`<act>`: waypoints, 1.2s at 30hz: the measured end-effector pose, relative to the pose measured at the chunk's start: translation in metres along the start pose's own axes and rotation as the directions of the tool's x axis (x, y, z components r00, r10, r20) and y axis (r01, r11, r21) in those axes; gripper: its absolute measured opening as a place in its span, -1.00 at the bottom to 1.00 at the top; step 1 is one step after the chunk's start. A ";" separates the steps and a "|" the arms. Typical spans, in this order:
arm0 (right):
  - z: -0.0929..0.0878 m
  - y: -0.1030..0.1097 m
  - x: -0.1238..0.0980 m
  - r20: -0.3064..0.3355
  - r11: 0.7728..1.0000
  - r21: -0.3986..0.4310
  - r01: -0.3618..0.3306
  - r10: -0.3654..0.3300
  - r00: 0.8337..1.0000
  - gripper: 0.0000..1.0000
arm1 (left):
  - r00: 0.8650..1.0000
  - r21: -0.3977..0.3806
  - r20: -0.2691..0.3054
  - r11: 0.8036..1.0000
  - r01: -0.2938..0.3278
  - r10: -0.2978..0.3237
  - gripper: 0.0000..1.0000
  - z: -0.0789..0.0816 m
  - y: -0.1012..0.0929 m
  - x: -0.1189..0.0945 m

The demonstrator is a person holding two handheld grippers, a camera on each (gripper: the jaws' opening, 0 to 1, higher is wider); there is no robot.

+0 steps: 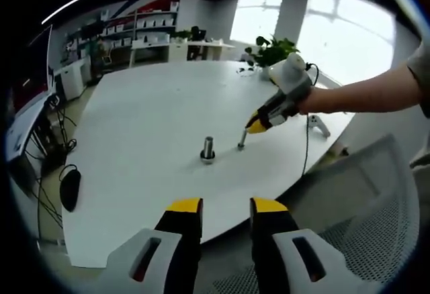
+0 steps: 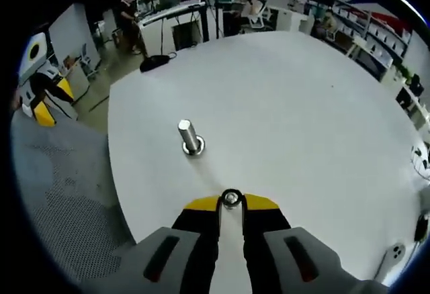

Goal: Place the washer onto the threaded stud by aligning its center hole with the stud, sliding it down to the base, and recovering from edge contact or off-axis alignment until the washer reaches the visible bottom stop.

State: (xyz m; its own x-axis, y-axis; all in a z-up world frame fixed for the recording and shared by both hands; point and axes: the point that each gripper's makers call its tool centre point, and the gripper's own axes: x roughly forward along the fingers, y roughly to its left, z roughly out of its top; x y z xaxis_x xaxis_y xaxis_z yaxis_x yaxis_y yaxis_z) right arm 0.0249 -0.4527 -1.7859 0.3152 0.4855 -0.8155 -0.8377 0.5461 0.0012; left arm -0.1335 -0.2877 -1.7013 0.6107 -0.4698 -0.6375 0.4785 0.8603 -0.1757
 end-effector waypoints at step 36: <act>-0.005 0.002 0.008 -0.085 0.995 -0.100 -0.014 0.006 0.996 -0.73 | 1.000 0.001 0.009 1.000 0.000 0.000 -0.51 0.001 0.000 0.000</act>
State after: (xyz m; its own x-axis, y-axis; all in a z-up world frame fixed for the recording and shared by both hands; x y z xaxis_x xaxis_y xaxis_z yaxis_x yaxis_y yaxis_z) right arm 0.0234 -0.4509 -1.7958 0.2711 0.4285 -0.8619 -0.8826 0.4680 -0.0449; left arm -0.1327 -0.2874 -1.7001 0.6166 -0.4715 -0.6305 0.4791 0.8602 -0.1748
